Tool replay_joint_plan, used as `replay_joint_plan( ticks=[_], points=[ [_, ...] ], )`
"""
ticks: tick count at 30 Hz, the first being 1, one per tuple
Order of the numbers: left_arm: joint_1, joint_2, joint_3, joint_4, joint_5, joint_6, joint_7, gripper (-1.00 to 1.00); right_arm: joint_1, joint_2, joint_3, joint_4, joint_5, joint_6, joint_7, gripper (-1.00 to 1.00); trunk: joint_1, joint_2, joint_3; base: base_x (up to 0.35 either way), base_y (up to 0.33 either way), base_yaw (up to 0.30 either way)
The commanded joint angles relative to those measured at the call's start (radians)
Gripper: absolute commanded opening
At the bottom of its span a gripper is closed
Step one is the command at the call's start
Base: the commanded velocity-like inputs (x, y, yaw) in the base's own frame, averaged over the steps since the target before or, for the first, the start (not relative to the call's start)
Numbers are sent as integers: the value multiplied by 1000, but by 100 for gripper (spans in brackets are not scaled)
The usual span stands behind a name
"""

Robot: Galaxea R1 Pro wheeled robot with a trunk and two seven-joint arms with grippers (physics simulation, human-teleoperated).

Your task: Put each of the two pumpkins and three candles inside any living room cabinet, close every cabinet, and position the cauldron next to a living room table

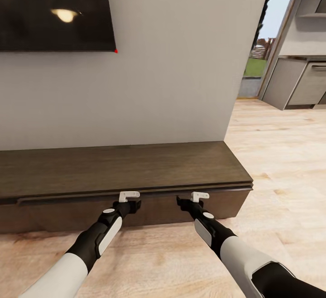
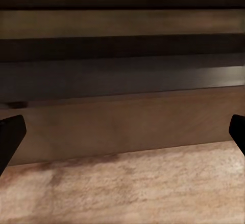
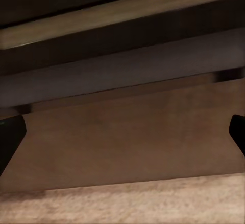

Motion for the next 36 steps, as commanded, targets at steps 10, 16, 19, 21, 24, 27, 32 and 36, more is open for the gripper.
replay_joint_plan(
  ticks=[10,16,19,21,24,27,32,36],
  points=[
    [-1,1,-5,-2,10,3,9,100,-1,0,8,1,-8,-5,-3,100,0,0,-1,-72,0,0],
    [-1,1,-6,-2,10,3,9,100,-1,0,8,1,-9,-5,-3,100,0,0,-1,-322,0,0],
    [-1,1,-6,-2,10,3,9,100,-2,0,8,1,-8,-5,-3,100,0,0,-1,-340,0,0],
    [-1,1,-6,-2,10,3,9,100,-1,0,8,1,-8,-5,-3,100,0,0,-1,-342,0,0],
    [-1,1,-6,-2,10,3,9,100,-1,0,8,1,-8,-5,-3,100,0,0,-1,-342,0,0],
    [-1,1,-6,-2,10,3,9,100,-1,0,8,1,-8,-5,-3,100,0,0,-1,-342,0,0],
    [-1,1,-6,-2,10,3,7,100,-2,0,8,0,-8,-4,-2,100,0,0,-1,-342,0,0],
    [-1,1,-6,-5,10,3,7,100,-1,0,8,-2,-8,-3,-3,100,0,0,-1,-342,0,0]
  ],
)
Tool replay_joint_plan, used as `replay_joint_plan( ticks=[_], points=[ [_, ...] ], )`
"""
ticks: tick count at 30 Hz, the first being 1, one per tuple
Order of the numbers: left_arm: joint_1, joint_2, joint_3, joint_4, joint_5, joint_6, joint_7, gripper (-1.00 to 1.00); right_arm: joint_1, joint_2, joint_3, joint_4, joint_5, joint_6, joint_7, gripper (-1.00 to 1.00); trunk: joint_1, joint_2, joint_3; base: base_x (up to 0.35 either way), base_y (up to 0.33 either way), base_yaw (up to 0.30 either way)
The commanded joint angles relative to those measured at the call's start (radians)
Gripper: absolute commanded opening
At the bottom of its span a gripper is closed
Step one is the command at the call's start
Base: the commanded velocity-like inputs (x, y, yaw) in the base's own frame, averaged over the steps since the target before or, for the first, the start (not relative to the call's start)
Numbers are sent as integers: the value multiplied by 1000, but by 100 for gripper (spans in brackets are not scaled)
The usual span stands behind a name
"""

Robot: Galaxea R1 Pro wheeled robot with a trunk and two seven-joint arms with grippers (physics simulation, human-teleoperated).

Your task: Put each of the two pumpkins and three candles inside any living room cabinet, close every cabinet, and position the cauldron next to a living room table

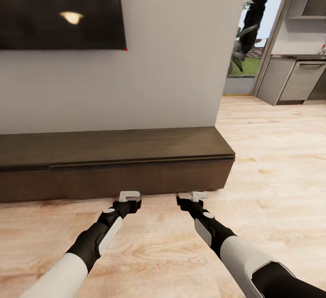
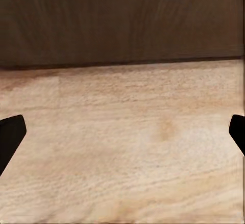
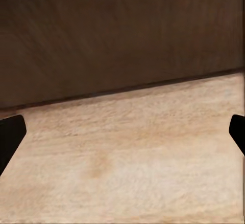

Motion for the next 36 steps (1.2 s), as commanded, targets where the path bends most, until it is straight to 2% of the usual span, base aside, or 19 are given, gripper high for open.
replay_joint_plan(
  ticks=[1,8,20,24,27,29,31,34,36],
  points=[
    [-1,1,-4,-3,10,3,9,100,-1,0,8,1,-10,-4,-2,100,-1,0,-1,-342,0,0],
    [-1,1,-4,-8,10,3,9,100,-1,0,8,1,-11,-4,-2,100,-1,0,-1,-310,0,0],
    [-1,0,7,-9,14,8,7,100,-2,0,8,-2,-13,-1,-1,100,-1,0,-1,-29,0,0],
    [-1,1,12,-9,19,17,9,100,-1,0,7,-11,-13,17,-4,100,-3,1,15,0,0,0],
    [-1,1,13,-14,21,32,11,100,-1,-2,3,-15,-19,81,-6,100,-4,1,26,0,0,0],
    [-1,1,26,-41,22,93,12,100,-2,-3,-2,-16,-22,167,-8,100,-5,2,34,0,0,0],
    [-1,1,43,-70,22,152,12,100,-2,-10,-4,-16,-23,213,-8,100,-6,2,42,0,0,0],
    [-1,1,94,-141,22,271,11,100,-2,-21,-7,-16,-24,276,-9,100,-7,3,53,0,0,0],
    [-1,1,128,-167,22,323,11,100,-2,-24,-8,-17,-25,310,-9,100,-8,3,61,0,0,0]
  ],
)
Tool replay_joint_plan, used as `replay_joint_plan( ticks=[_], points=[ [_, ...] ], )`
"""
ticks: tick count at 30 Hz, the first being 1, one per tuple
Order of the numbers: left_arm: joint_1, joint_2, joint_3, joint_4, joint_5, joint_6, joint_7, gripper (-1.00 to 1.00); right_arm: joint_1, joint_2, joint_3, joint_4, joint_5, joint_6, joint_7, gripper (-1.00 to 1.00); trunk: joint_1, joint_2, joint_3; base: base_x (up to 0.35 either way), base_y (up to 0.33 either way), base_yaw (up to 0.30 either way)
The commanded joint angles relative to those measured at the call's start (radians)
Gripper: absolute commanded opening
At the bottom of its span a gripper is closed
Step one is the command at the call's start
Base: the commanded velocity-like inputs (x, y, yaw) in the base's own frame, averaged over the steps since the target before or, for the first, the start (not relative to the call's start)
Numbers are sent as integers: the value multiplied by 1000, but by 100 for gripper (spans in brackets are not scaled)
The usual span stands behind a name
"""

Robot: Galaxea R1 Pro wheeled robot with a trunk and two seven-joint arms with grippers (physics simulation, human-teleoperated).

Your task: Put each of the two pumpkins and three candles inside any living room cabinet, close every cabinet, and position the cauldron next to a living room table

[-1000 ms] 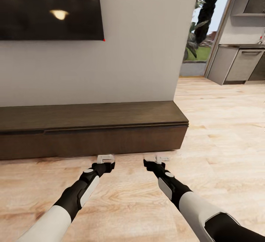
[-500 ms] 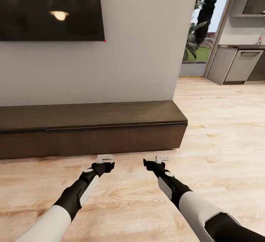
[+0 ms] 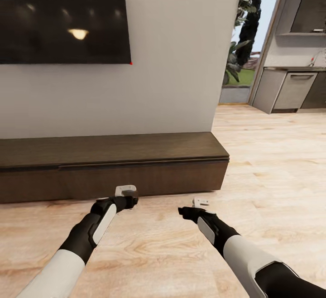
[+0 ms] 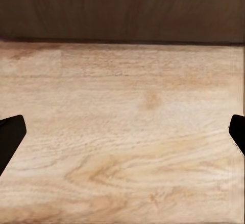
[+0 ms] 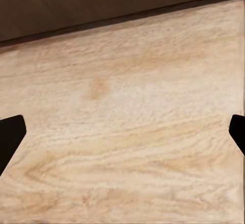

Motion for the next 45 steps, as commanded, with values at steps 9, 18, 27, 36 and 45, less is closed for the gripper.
replay_joint_plan(
  ticks=[9,18,27,36,45],
  points=[
    [0,-2,61,-30,13,103,11,100,0,-3,7,-77,-6,135,-3,100,-3,1,22,0,0,0],
    [0,0,91,-104,11,248,12,100,0,-2,6,-139,-6,190,-4,100,-7,3,57,0,0,0],
    [0,-1,92,-114,10,274,13,100,-1,-1,-18,-139,-14,220,-2,100,-11,5,92,-23,0,0],
    [0,-2,92,-115,11,275,13,100,0,0,-20,-139,-13,229,-4,100,-15,7,127,-244,0,4],
    [0,-2,92,-113,15,275,13,100,0,3,-19,-139,-13,229,-5,100,-27,26,160,-20,0,227]
  ],
)
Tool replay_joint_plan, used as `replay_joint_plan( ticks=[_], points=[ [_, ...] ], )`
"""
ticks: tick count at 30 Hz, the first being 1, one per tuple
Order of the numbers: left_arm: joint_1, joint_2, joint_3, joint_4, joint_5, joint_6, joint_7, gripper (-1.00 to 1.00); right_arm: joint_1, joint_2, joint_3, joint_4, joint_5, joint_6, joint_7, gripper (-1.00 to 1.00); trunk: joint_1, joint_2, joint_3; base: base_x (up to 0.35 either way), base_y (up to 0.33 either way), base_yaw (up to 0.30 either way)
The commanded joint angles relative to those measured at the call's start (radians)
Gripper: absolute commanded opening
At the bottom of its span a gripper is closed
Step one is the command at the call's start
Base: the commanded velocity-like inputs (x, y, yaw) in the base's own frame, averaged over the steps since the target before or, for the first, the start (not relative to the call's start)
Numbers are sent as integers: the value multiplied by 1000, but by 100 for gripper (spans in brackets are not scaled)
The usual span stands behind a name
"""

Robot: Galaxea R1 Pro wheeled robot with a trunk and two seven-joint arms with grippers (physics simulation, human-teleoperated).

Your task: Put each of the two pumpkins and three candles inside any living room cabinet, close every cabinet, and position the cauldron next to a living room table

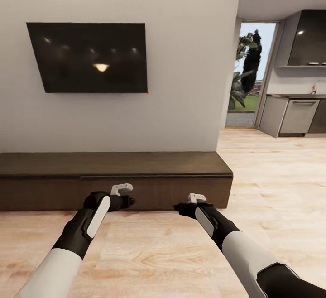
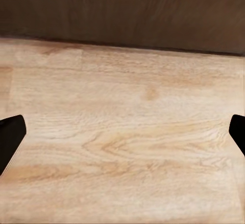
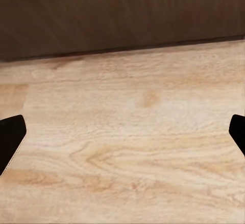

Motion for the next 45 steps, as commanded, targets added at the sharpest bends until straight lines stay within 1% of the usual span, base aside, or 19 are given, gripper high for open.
replay_joint_plan(
  ticks=[1,7,11,19,23,33,39,45],
  points=[
    [-1,1,-2,-1,10,3,10,100,0,-1,5,-1,-5,3,-3,100,-4,7,2,-2,0,275],
    [-1,2,0,-7,9,2,7,100,-1,-1,5,-1,-5,0,-4,100,-4,7,2,0,0,278],
    [-1,5,2,-39,9,1,5,100,-1,-2,6,-1,-5,-7,-1,100,-4,7,2,-37,92,248],
    [-1,5,2,-52,9,1,3,100,0,-3,6,-1,-5,-9,0,100,-4,7,2,-107,239,33],
    [-1,5,1,-52,9,1,4,100,0,-2,7,-1,-4,-9,-2,100,-4,7,2,-24,81,143],
    [-1,5,2,-53,9,1,3,100,0,-2,9,-1,-2,-12,-2,100,-4,7,2,-2,8,274],
    [-1,5,2,-53,8,1,3,100,0,4,16,-1,-1,-13,-1,100,-4,7,2,0,0,288],
    [-1,5,2,-53,7,1,4,100,0,4,17,-1,-1,-14,2,100,-4,7,2,0,0,288]
  ],
)
